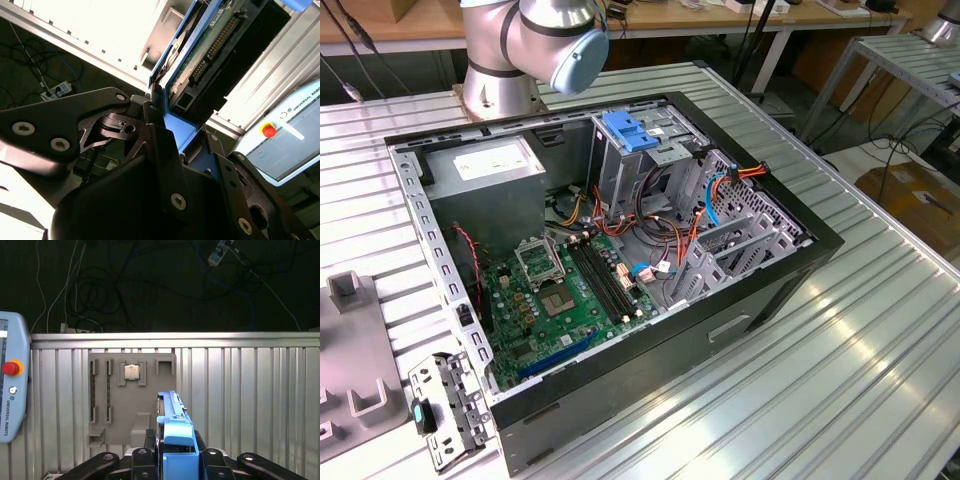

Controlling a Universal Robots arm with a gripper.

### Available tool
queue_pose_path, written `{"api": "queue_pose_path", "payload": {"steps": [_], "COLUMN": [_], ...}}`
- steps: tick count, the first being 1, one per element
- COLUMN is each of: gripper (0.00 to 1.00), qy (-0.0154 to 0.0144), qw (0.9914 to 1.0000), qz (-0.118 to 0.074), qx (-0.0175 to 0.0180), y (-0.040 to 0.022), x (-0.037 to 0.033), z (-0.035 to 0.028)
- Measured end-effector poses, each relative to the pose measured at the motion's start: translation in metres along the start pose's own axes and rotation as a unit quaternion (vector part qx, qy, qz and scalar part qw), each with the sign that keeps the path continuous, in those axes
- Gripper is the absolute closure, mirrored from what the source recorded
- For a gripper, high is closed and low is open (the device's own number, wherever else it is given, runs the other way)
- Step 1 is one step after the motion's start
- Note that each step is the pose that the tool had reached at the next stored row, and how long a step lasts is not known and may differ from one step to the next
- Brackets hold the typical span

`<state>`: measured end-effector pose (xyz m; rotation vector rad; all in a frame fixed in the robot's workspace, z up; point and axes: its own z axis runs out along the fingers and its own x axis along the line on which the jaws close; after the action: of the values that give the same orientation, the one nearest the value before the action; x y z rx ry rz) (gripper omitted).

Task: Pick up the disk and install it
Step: 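Pick up the disk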

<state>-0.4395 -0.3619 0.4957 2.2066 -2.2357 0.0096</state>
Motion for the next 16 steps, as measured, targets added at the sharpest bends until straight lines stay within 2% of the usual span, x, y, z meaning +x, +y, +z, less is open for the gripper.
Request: {"api": "queue_pose_path", "payload": {"steps": [8, 12, 16], "gripper": [0.63, 0.63, 0.63], "qy": [0.0, 0.0, 0.0], "qw": [1.0, 1.0, 1.0], "qz": [0.0, 0.0, 0.0], "qx": [0.0, 0.0001, 0.0001], "y": [-0.0016, -0.0084, -0.0207], "x": [0.0001, -0.0001, -0.0003], "z": [-0.0003, -0.0002, -0.0002]}}
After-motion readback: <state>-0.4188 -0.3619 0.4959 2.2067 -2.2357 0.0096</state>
